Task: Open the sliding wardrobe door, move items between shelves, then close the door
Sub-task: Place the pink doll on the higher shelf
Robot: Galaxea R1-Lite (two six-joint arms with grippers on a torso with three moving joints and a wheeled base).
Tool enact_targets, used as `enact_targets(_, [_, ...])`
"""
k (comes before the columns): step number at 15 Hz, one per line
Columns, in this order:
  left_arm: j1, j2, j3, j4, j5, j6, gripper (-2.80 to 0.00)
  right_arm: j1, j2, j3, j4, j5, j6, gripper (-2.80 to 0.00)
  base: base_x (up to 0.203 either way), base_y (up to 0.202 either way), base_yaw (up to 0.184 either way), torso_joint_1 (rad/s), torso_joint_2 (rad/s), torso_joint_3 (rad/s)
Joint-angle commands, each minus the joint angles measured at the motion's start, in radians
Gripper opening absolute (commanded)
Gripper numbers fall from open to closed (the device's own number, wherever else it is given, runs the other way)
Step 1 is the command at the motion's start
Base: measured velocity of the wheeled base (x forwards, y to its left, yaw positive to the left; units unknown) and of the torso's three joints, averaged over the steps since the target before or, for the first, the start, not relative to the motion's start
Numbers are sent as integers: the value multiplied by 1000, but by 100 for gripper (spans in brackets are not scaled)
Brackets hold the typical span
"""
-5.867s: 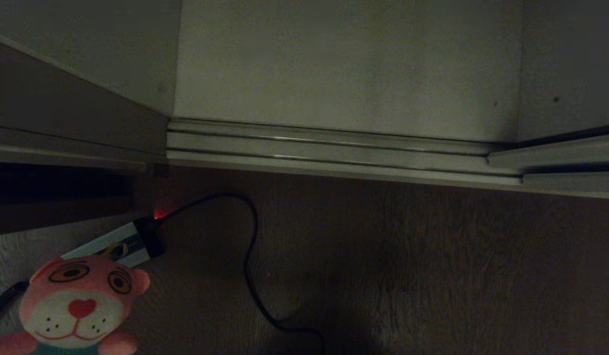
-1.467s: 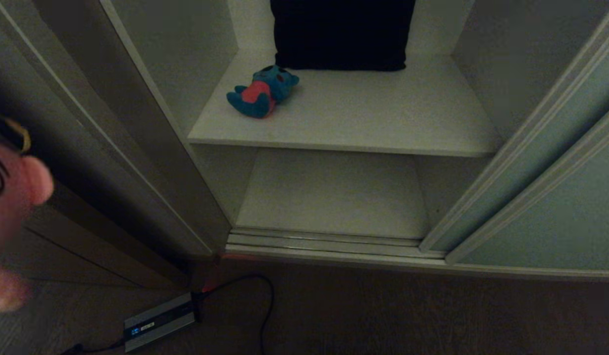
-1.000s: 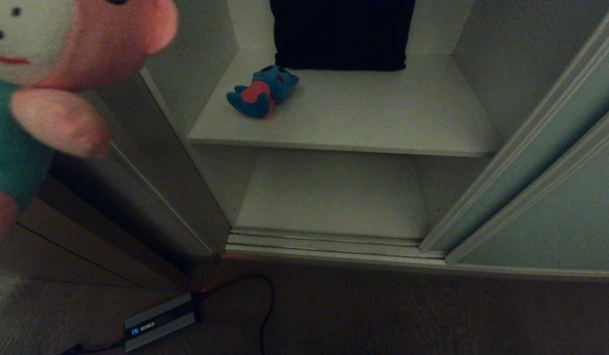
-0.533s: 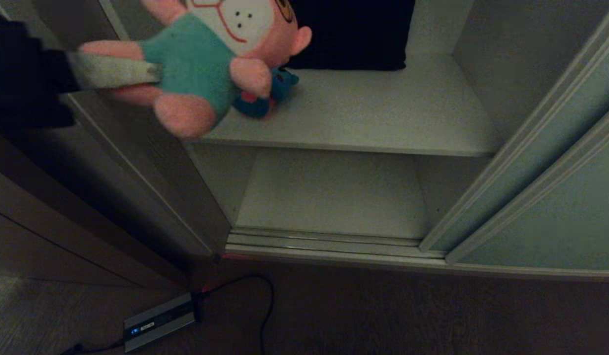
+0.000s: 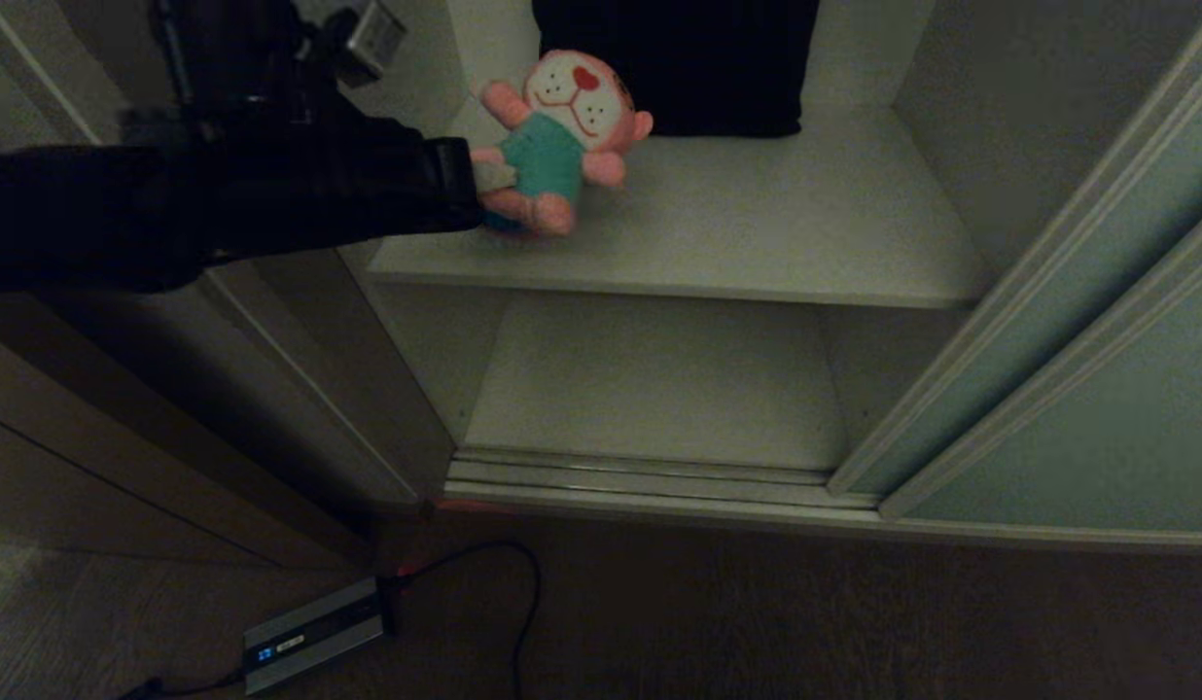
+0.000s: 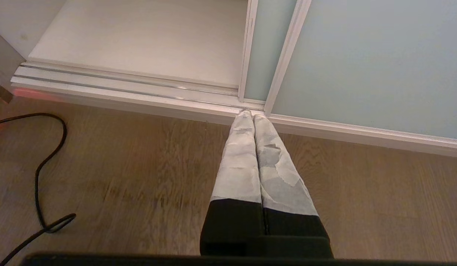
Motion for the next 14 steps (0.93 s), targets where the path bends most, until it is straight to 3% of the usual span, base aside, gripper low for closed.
enact_targets(1, [-23, 166, -76, -14, 9, -18, -280, 0, -1, 3, 0, 0, 0, -280, 0, 0, 0, 0, 0, 0])
enact_targets(7, [-58, 370, -301, -18, 36, -46, -280, 0, 0, 3, -1, 0, 0, -280, 0, 0, 0, 0, 0, 0])
enact_targets(14, [-49, 427, -315, -162, 52, -36, -280, 0, 0, 3, 0, 0, 0, -280, 0, 0, 0, 0, 0, 0])
